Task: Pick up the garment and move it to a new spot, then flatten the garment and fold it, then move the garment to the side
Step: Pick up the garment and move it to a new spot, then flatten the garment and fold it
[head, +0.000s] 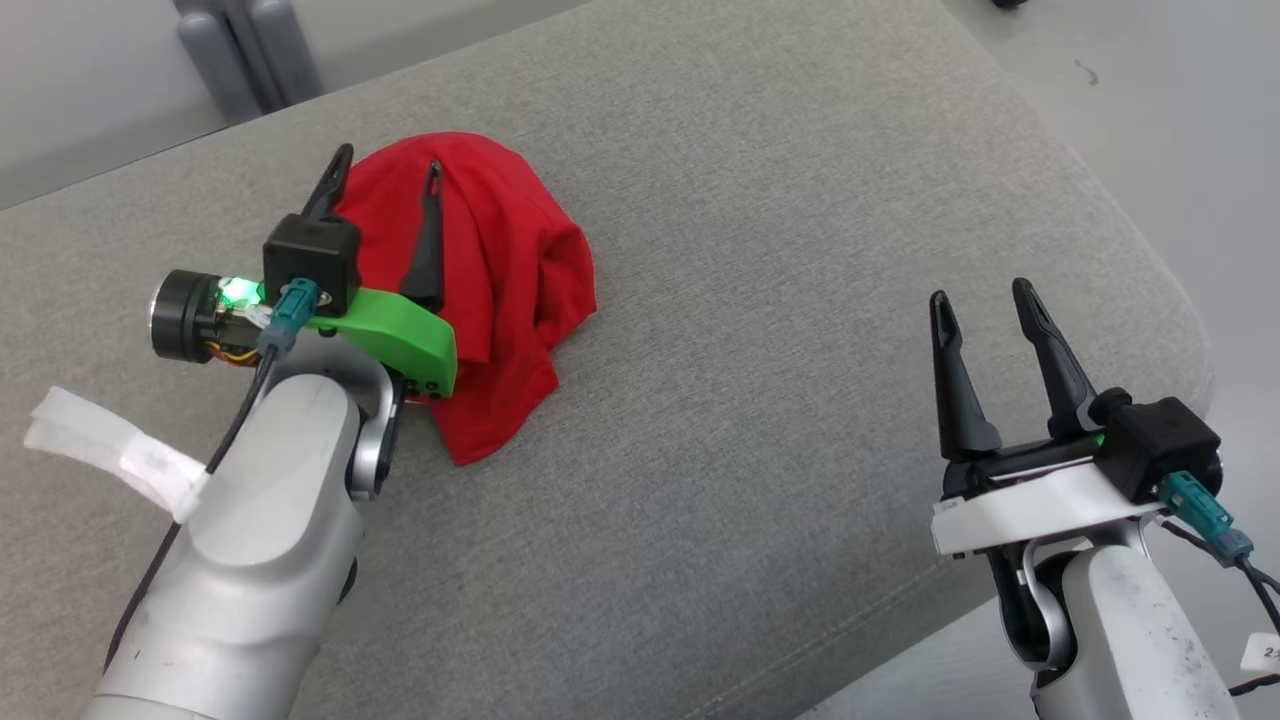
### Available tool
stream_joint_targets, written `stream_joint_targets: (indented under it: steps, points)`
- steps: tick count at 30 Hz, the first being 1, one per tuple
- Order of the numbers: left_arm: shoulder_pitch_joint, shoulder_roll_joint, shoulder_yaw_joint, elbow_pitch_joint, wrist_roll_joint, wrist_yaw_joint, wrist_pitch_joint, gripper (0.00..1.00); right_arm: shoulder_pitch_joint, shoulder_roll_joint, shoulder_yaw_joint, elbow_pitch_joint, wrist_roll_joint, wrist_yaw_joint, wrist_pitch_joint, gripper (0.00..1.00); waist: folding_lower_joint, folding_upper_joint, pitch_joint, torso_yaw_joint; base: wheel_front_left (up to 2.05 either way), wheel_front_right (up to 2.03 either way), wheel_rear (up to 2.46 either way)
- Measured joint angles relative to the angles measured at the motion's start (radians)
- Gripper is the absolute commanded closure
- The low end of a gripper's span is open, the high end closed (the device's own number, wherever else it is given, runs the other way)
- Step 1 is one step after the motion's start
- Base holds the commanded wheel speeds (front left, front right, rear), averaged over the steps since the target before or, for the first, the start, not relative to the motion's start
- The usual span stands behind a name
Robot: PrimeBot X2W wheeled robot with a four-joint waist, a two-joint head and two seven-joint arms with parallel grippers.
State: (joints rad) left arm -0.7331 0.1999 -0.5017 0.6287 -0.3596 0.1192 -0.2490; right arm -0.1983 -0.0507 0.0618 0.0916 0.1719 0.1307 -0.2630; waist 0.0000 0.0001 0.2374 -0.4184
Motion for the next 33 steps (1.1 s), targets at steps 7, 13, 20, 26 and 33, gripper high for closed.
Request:
stream_joint_targets:
  steps: [7, 13, 20, 26, 33]
  points:
    - [0.088, 0.018, 0.072, -0.129, 0.005, -0.006, -0.013, 0.00, 0.014, 0.001, 0.001, 0.009, -0.041, 0.000, 0.000, 0.00, 0.0000, 0.0000, 0.005, 0.067, 0.00, 0.00, 0.00]
    - [0.268, 0.048, 0.123, -0.298, 0.060, -0.015, -0.014, 0.00, 0.044, 0.002, -0.011, 0.023, -0.069, 0.000, 0.000, 0.00, 0.0000, 0.0000, -0.020, 0.163, 0.00, 0.00, 0.00]
    - [0.501, 0.038, 0.189, -0.462, 0.106, -0.040, -0.015, 0.00, 0.084, 0.002, -0.007, 0.036, -0.087, 0.000, 0.000, 0.00, 0.0000, 0.0000, -0.091, 0.285, 0.00, 0.00, 0.00]
    - [0.656, -0.034, 0.241, -0.521, 0.150, -0.040, -0.015, 0.00, 0.123, 0.002, 0.000, 0.047, -0.091, 0.000, 0.000, 0.00, 0.0000, 0.0000, -0.164, 0.354, 0.00, 0.00, 0.00]
    - [0.708, -0.097, 0.291, -0.533, 0.192, -0.081, -0.015, 0.00, 0.145, 0.002, 0.009, 0.055, -0.097, 0.000, 0.000, 0.00, 0.0000, 0.0000, -0.212, 0.408, 0.00, 0.00, 0.00]
